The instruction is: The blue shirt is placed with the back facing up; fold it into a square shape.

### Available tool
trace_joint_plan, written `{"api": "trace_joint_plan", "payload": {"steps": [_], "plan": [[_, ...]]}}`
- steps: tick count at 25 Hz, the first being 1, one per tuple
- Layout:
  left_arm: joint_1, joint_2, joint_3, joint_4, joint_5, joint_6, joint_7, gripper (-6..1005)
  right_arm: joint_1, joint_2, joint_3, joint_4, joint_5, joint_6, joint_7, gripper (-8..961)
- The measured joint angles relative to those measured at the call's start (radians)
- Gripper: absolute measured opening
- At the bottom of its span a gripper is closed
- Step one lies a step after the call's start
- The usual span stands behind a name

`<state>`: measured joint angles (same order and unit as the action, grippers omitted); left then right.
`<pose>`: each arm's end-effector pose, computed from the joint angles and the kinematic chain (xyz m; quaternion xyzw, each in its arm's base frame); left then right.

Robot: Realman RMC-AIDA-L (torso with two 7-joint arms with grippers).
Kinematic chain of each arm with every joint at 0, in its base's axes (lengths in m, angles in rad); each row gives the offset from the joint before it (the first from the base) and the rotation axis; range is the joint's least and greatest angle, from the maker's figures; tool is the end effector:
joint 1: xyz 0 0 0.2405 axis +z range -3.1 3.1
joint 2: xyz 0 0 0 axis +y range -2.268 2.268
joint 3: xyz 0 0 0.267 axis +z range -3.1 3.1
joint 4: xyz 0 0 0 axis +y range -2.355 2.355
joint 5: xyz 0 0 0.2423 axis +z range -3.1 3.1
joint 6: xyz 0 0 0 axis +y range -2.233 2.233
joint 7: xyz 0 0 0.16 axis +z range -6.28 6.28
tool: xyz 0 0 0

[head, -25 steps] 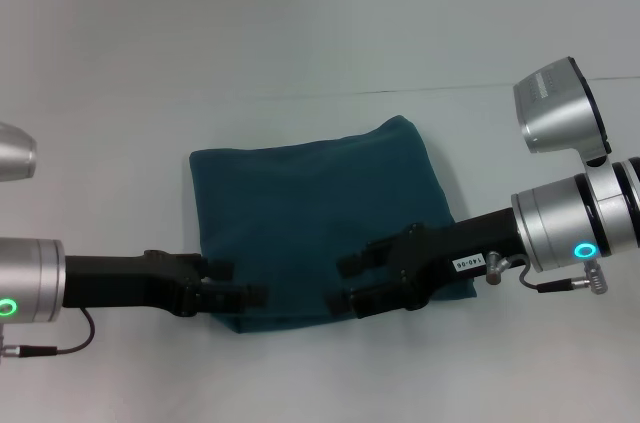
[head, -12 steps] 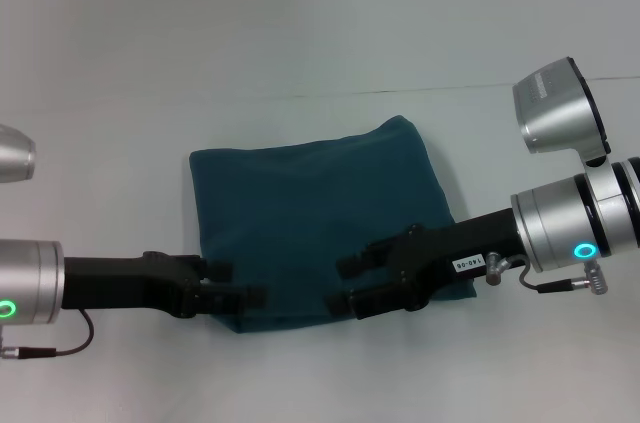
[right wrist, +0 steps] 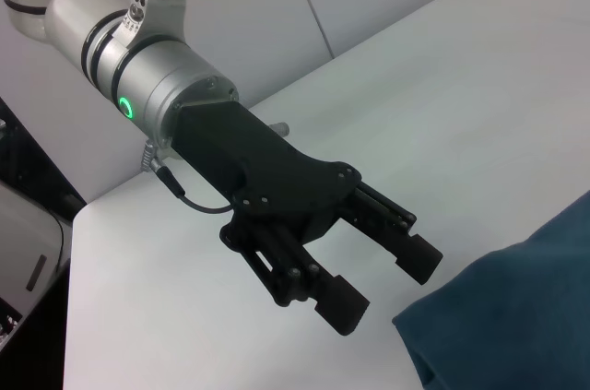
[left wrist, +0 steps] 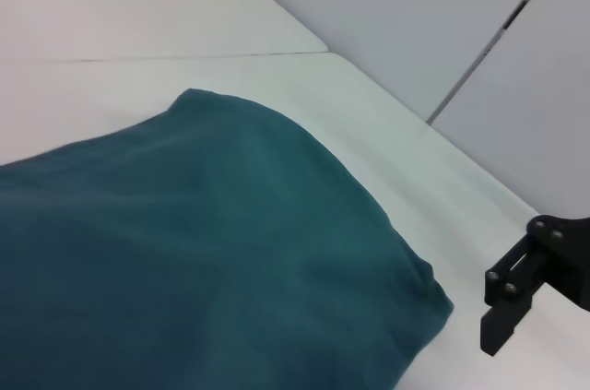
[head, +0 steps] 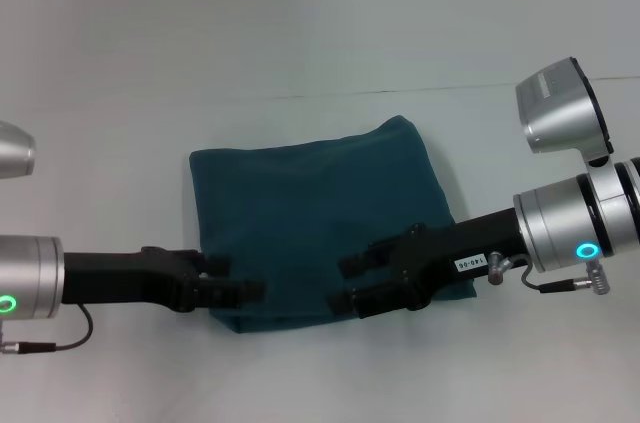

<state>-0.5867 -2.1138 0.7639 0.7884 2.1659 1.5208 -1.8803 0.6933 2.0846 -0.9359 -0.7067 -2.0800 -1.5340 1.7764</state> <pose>-0.2609 0.3832 -0.0291 -0.9107 -0.3718 -0.1636 0.0745 0.2142 0.3923 -0.0536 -0.9537 0.2656 0.1411 0.0078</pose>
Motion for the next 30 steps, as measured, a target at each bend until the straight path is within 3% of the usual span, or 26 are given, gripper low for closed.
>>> {"api": "trace_joint_plan", "payload": {"steps": [9,30], "plan": [[-0.001,-0.001,-0.005,-0.001,0.0,-0.063,-0.025,835,0.001,0.0,0.002,-0.003,0.0,0.0,0.0,655],[-0.002,-0.003,-0.009,-0.002,-0.006,-0.07,-0.028,836,0.002,-0.001,0.003,-0.004,0.0,0.0,0.002,655]]}}
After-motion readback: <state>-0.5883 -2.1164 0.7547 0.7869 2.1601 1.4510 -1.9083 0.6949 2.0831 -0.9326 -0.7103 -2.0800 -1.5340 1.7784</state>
